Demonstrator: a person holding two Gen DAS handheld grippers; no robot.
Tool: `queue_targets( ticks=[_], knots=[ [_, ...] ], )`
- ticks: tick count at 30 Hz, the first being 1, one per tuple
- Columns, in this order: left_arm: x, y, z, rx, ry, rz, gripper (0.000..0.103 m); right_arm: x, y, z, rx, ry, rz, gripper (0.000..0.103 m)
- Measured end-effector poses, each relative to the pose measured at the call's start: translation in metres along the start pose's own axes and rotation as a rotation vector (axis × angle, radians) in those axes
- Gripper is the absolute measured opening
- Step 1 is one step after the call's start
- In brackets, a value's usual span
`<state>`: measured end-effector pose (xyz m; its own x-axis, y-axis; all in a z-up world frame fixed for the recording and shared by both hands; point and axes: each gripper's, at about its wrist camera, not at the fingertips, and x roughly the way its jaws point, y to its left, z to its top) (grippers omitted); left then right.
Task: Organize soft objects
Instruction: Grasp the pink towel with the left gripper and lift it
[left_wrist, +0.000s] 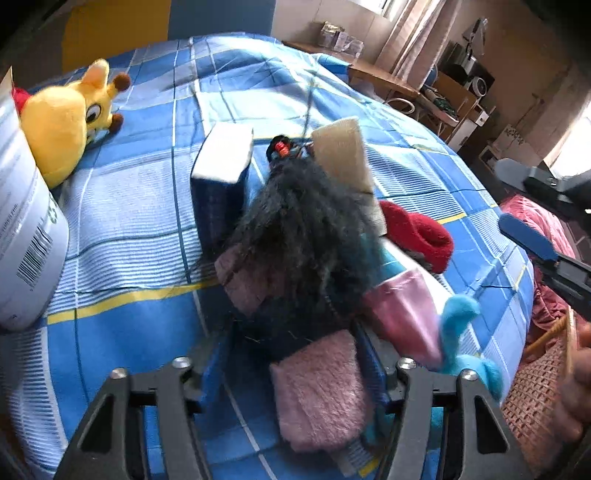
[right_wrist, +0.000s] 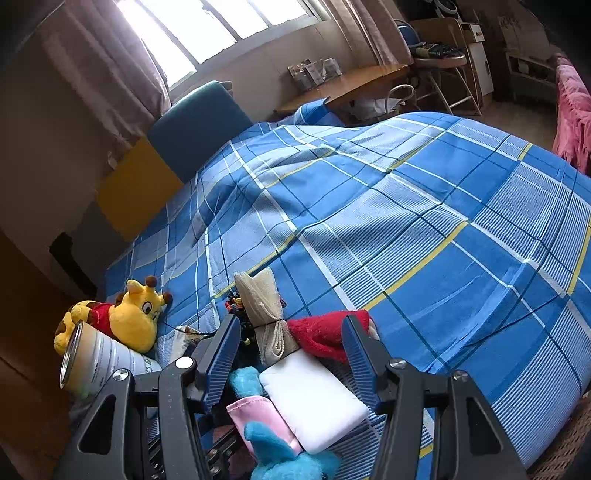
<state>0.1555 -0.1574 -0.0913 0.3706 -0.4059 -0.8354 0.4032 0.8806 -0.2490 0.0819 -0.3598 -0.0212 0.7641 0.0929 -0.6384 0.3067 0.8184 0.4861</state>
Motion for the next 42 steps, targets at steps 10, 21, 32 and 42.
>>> queue_targets(
  ticks=[10, 21, 32, 42],
  knots=[
    [-0.040, 0.029, -0.042, 0.021, -0.015, -0.008, 0.036, 0.005, -0.002, -0.001, -0.007, 0.020, -0.020, 0.058],
    [-0.078, 0.070, -0.106, -0.003, -0.068, 0.033, 0.036, 0.010, 0.002, -0.005, -0.031, 0.058, -0.036, 0.058],
    [-0.077, 0.063, -0.122, 0.055, -0.172, 0.067, 0.036, 0.020, 0.023, -0.016, -0.123, 0.128, -0.019, 0.042],
    [-0.078, 0.064, -0.124, 0.062, -0.200, 0.054, 0.036, 0.043, 0.118, -0.025, -0.330, 0.201, 0.071, 0.038]
  ],
)
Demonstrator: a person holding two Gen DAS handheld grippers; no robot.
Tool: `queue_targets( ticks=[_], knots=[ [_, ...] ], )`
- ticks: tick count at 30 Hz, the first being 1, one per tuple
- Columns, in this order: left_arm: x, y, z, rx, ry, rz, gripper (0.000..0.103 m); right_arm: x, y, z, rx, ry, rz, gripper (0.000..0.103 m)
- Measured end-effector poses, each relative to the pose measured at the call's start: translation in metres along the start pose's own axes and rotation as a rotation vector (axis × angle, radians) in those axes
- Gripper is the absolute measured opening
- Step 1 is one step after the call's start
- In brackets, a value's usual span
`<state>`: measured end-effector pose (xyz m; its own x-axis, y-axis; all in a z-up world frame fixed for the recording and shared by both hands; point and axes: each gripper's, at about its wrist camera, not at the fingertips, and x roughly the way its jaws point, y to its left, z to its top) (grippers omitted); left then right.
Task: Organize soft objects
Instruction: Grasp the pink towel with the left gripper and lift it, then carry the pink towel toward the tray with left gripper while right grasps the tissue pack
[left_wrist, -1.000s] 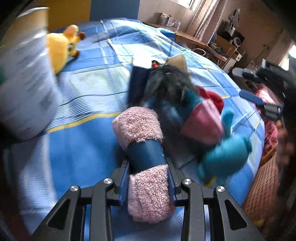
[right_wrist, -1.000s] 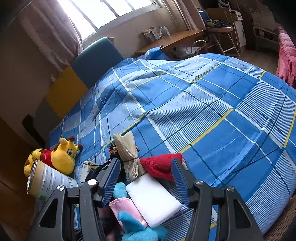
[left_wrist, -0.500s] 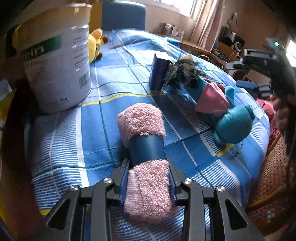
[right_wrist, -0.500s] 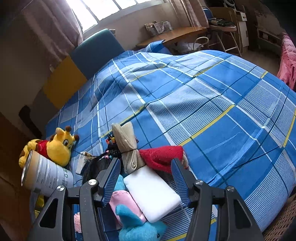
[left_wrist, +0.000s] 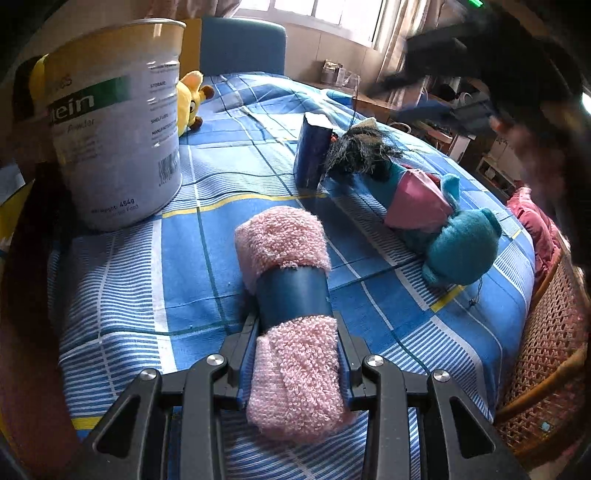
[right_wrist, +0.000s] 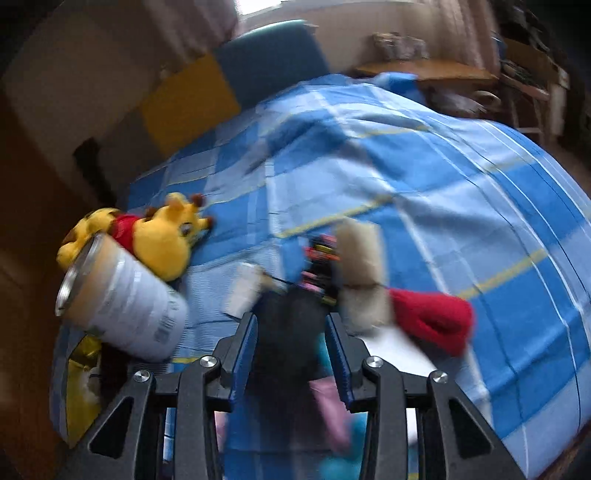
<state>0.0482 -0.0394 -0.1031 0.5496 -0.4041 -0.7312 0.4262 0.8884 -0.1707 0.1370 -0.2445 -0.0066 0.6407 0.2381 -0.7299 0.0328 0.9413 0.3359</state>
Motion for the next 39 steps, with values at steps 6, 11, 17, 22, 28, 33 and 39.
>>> queue_targets(
  ticks=[6, 11, 17, 22, 28, 33, 39],
  knots=[
    [-0.003, 0.002, -0.002, -0.008, -0.007, -0.011, 0.036, 0.054, 0.047, 0.018, -0.094, 0.106, -0.057, 0.038],
    [-0.003, 0.003, -0.002, -0.013, -0.010, -0.017, 0.036, 0.100, 0.054, 0.015, -0.138, 0.198, -0.139, 0.038],
    [-0.003, 0.004, -0.003, -0.018, -0.013, -0.021, 0.036, 0.093, 0.060, 0.002, -0.228, 0.177, -0.141, 0.024],
    [-0.003, 0.004, -0.003, -0.021, -0.014, -0.017, 0.036, 0.072, 0.059, -0.022, -0.263, 0.214, -0.012, 0.024],
    [-0.004, -0.001, -0.001, -0.016, 0.000, 0.001, 0.036, 0.071, 0.033, -0.037, -0.198, 0.195, 0.011, 0.024],
    [-0.003, -0.003, 0.003, -0.013, 0.024, 0.026, 0.035, 0.072, 0.022, -0.036, -0.176, 0.184, 0.046, 0.024],
    [-0.007, -0.008, 0.005, -0.009, 0.051, 0.061, 0.034, 0.071, 0.026, -0.036, -0.199, 0.173, 0.020, 0.024]
  ],
)
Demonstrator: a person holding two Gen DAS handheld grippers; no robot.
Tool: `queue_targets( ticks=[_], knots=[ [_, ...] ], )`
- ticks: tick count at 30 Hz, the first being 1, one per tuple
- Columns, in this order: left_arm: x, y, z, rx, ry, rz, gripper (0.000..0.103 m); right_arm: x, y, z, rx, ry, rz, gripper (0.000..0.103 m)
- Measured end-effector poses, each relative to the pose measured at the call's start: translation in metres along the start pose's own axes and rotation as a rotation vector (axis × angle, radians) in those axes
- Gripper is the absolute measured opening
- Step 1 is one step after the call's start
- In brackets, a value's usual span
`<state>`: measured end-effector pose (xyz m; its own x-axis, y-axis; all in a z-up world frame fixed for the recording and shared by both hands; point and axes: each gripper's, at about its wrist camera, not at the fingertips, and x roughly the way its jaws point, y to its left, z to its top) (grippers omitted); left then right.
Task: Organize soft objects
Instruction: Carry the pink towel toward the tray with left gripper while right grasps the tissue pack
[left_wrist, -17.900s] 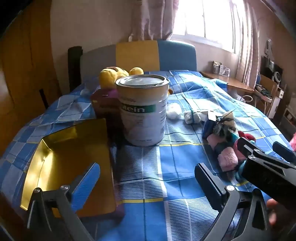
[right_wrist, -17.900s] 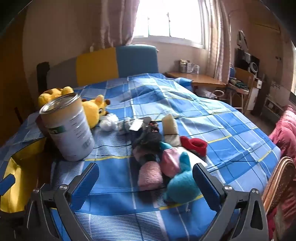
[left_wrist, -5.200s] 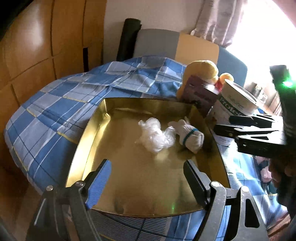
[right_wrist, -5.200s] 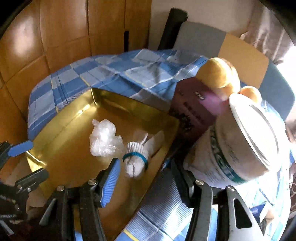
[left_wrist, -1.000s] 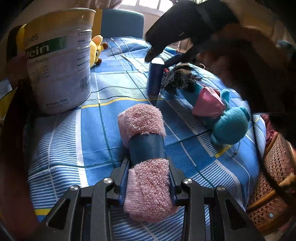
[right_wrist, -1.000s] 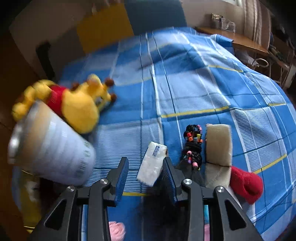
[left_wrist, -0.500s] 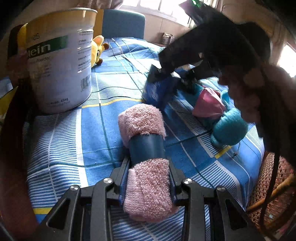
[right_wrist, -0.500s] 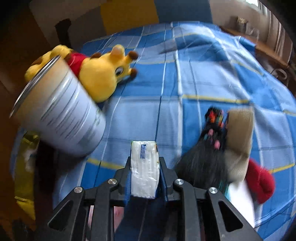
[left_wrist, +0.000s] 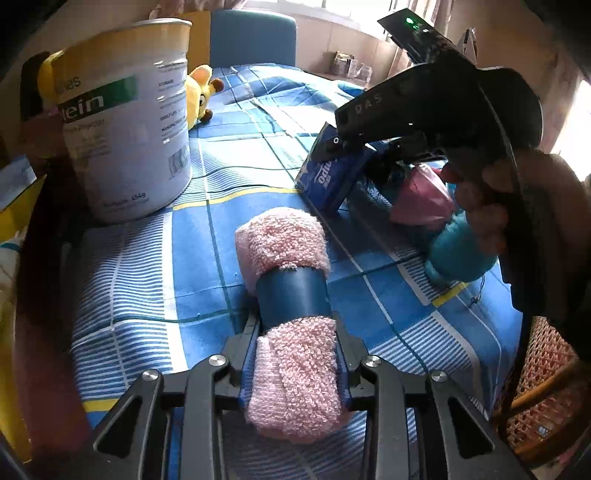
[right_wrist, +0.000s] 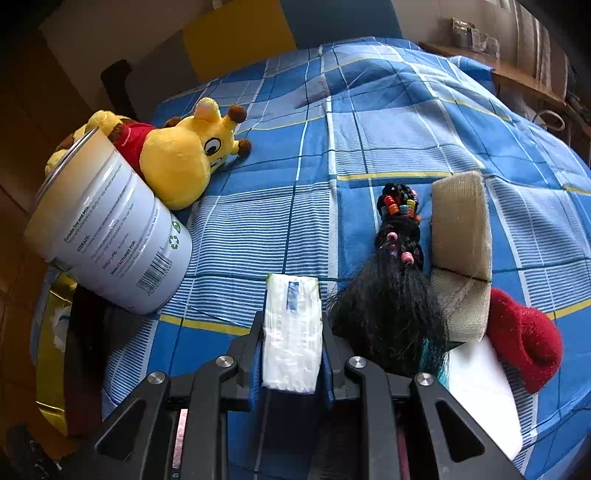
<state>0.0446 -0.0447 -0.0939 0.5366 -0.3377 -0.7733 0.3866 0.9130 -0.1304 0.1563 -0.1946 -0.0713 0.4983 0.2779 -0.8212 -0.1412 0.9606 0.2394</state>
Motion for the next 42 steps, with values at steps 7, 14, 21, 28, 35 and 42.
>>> queue_targets(
  ticks=[7, 14, 21, 28, 35, 42],
  knots=[
    [-0.012, -0.005, -0.002, -0.003, 0.017, 0.007, 0.033, 0.000, 0.000, 0.000, -0.006, 0.002, 0.000, 0.024],
    [-0.046, -0.005, 0.002, -0.002, -0.042, 0.013, 0.033, 0.000, 0.001, 0.000, -0.012, 0.000, -0.005, 0.024],
    [-0.085, 0.019, 0.006, -0.084, -0.098, 0.015, 0.033, -0.001, 0.006, -0.002, -0.039, -0.008, -0.028, 0.024],
    [-0.121, 0.086, 0.000, -0.264, -0.145, 0.061, 0.033, -0.001, 0.007, -0.003, -0.045, -0.010, -0.033, 0.024],
    [-0.136, 0.170, -0.021, -0.491, -0.126, 0.158, 0.033, -0.001, 0.008, -0.003, -0.046, -0.010, -0.036, 0.024],
    [-0.108, 0.225, -0.040, -0.688, -0.004, 0.184, 0.033, -0.002, 0.008, -0.003, -0.050, -0.010, -0.041, 0.024]
  ],
)
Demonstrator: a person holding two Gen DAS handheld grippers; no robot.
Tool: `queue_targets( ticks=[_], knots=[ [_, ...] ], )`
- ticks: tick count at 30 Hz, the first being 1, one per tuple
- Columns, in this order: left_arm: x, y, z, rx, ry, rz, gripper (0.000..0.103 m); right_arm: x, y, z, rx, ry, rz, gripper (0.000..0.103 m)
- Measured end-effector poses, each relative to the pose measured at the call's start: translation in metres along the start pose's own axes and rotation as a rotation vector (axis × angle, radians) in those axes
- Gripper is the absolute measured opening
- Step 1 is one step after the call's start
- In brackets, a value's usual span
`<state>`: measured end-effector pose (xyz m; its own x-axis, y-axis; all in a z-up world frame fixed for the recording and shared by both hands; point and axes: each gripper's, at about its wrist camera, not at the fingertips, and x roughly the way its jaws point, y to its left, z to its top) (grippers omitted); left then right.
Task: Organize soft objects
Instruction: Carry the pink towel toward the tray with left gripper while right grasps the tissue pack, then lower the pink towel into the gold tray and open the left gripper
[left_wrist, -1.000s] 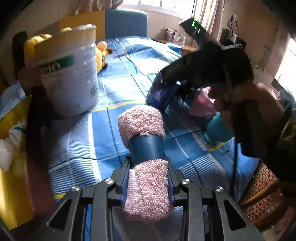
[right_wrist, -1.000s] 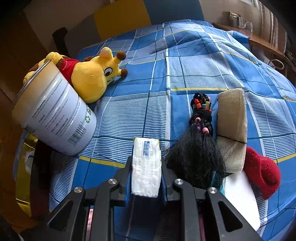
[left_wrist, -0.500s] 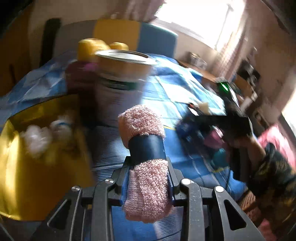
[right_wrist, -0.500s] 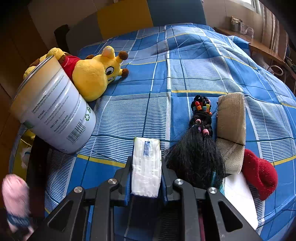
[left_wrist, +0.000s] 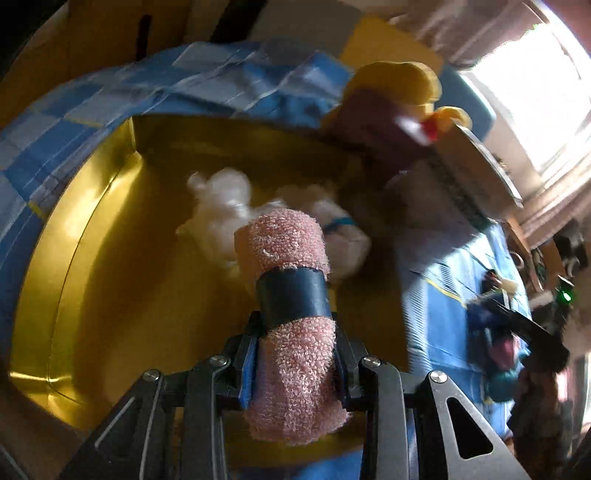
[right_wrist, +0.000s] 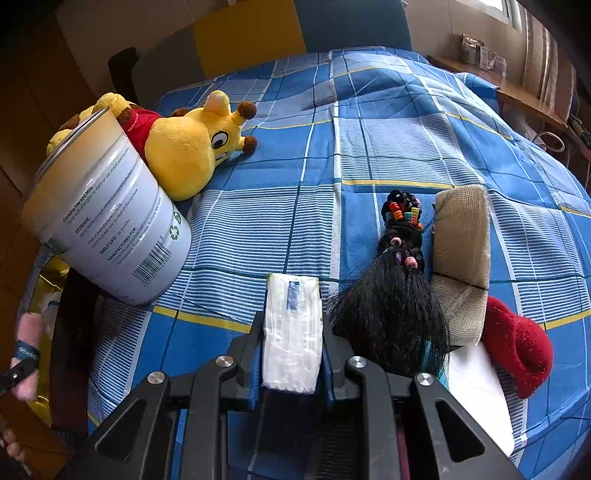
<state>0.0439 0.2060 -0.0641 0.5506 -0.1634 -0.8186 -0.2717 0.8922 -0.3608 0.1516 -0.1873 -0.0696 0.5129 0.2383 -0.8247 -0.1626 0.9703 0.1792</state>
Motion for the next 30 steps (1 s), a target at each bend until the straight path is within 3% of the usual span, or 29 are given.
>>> queue_targets(
  ticks=[8, 11, 13, 19, 30],
  knots=[
    [0.044, -0.001, 0.028, -0.015, 0.048, 0.064, 0.036, 0.000, 0.002, -0.001, -0.011, -0.004, -0.012, 0.024],
    [0.048, -0.006, 0.029, 0.007, 0.046, 0.075, 0.042, 0.001, 0.002, -0.002, -0.016, -0.006, -0.016, 0.024],
    [0.044, -0.009, 0.026, 0.022, 0.024, 0.084, 0.053, 0.001, 0.003, -0.002, -0.020, -0.008, -0.019, 0.024],
    [0.016, -0.016, 0.011, 0.092, -0.082, 0.154, 0.064, 0.001, 0.003, -0.002, -0.022, -0.010, -0.022, 0.024],
    [-0.038, -0.033, -0.019, 0.244, -0.229, 0.174, 0.068, 0.002, 0.003, -0.001, -0.002, -0.013, -0.037, 0.024]
  ],
)
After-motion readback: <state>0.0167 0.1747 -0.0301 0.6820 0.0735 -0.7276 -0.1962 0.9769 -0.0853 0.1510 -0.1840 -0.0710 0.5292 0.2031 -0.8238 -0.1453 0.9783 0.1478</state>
